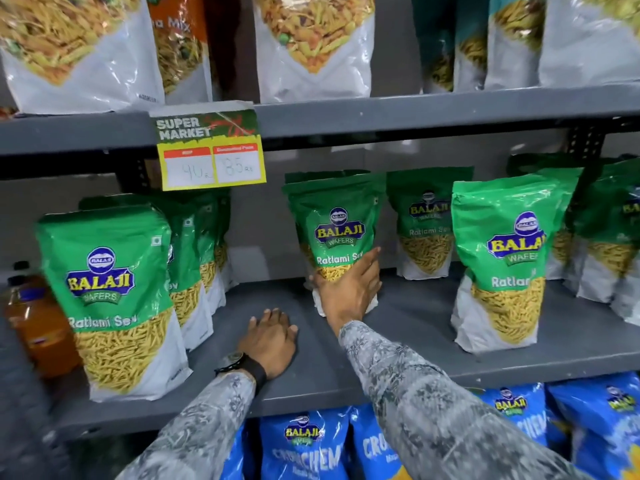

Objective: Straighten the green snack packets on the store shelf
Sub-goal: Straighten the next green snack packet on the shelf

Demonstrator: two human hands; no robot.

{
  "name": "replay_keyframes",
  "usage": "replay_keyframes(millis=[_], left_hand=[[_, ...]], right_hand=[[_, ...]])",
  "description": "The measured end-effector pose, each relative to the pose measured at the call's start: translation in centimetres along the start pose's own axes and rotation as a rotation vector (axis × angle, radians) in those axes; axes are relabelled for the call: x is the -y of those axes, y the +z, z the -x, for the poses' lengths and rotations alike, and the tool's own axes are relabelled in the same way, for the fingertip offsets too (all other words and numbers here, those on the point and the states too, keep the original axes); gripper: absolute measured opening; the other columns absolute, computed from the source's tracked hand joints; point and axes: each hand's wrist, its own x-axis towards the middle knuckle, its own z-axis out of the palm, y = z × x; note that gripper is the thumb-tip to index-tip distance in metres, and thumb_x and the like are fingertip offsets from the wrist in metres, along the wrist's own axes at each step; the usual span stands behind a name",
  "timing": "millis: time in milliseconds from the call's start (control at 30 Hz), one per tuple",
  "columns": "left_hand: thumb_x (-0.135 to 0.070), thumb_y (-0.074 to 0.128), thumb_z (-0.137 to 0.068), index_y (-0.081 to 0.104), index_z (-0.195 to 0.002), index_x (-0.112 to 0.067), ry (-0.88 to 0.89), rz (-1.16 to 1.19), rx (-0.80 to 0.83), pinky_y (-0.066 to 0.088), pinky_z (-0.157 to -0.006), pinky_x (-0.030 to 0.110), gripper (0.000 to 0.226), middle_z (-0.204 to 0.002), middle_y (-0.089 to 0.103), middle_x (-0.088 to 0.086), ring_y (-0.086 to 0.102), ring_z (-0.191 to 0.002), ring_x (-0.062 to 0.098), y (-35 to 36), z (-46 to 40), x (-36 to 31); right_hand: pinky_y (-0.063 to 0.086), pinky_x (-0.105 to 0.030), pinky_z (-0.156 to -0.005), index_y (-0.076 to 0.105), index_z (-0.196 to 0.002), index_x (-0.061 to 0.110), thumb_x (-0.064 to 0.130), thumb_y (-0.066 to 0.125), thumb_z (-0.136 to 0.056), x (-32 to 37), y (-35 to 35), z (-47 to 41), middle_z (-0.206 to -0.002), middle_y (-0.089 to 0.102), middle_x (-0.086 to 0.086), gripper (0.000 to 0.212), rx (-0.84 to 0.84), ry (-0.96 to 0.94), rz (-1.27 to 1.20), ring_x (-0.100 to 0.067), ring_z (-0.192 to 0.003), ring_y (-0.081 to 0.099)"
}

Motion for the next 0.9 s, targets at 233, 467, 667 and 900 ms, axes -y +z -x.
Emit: replay_keyframes(millis=[233,467,667,900], left_hand=[[-0.037,0.02,-0.105,0.028,-0.153,-0.009,-0.007,0.013,0.023,0.01,-0.127,0.045,0.056,-0.165,0.022,0.011,0.017,-0.154,0.025,0.3,-0.3,0.2],[-0.038,0.02,-0.105,0.027,-0.154,-0.01,-0.017,0.006,0.032,0.01,-0.126,0.046,0.057,-0.166,0.021,0.01,0.017,-0.154,0.025,0.6,-0.4,0.4],[-0.038,0.021,-0.105,0.027,-0.153,-0.008,-0.031,0.007,0.052,0.01,-0.126,0.047,0.057,-0.165,0.021,0.011,0.017,-0.154,0.026,0.3,-0.1,0.1],[-0.034,0.025,-0.105,0.043,-0.141,-0.006,-0.018,0.041,0.032,0.017,-0.122,0.051,0.048,-0.159,0.033,0.016,0.027,-0.15,0.03,-0.1,0.2,-0.3]], right_hand=[[0.035,-0.053,-0.114,0.007,-0.161,-0.006,0.05,0.092,-0.067,0.3,-0.6,1.1,-0.151,0.039,-0.027,0.138,-0.017,-0.017,0.013,-0.044,-0.135,0.044],[0.037,-0.052,-0.113,0.004,-0.162,-0.002,0.056,0.089,-0.069,0.5,-3.6,3.7,-0.152,0.039,-0.024,0.139,-0.009,-0.022,0.046,-0.042,-0.136,0.044],[0.037,-0.054,-0.11,-0.001,-0.162,0.002,0.058,0.085,-0.072,0.3,-6.9,6.8,-0.154,0.035,-0.02,0.137,-0.011,-0.048,0.057,-0.04,-0.136,0.041],[0.035,-0.052,-0.112,-0.005,-0.162,0.008,0.057,0.086,-0.072,0.3,-10.2,9.7,-0.154,0.033,-0.016,0.137,-0.006,-0.079,0.062,-0.036,-0.138,0.038]])
